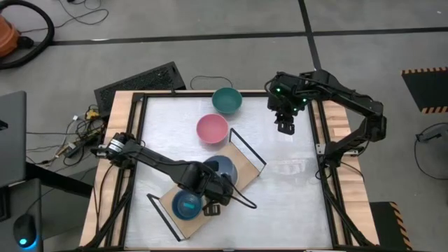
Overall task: Place and stack bowls onto a shelf
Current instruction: Stack the light blue bowl on the top white bowl on the shelf
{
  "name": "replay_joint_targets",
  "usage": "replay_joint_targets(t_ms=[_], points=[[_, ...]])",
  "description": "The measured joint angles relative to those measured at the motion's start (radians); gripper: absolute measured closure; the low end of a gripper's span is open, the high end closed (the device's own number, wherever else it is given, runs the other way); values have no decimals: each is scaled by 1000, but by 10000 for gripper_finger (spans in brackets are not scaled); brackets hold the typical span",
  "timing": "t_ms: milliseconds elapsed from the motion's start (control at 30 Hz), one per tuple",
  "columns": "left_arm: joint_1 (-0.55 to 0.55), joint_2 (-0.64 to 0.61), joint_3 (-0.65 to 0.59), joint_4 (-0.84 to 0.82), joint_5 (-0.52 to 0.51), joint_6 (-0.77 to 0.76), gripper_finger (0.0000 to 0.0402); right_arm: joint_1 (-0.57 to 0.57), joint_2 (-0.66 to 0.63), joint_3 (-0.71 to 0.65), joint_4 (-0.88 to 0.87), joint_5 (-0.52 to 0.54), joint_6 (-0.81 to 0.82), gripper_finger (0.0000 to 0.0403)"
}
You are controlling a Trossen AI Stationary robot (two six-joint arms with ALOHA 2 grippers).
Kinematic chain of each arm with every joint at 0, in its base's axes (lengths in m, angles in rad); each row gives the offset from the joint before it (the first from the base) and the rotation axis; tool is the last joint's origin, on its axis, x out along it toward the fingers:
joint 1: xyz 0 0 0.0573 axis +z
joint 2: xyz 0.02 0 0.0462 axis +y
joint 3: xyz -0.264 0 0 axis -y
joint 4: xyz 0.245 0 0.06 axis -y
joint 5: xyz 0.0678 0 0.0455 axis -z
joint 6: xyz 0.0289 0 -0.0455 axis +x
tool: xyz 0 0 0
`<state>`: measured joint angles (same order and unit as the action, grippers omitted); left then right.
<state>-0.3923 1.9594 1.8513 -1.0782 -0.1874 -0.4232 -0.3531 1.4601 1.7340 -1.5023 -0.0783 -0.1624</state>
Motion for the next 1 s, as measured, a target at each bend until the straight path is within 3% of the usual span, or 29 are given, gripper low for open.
replay_joint_targets(t_ms=[400,633,800,1000], points=[[13,0,109,20,-8,69,280,-4,0,0,-9,-1,-28,232],[55,0,112,-44,-15,72,266,-3,0,0,-13,-1,-56,232],[74,-7,182,-60,-69,36,286,-22,0,0,-23,-3,-72,232],[73,-10,245,-61,-98,23,381,-58,0,0,-32,-3,-75,232]])
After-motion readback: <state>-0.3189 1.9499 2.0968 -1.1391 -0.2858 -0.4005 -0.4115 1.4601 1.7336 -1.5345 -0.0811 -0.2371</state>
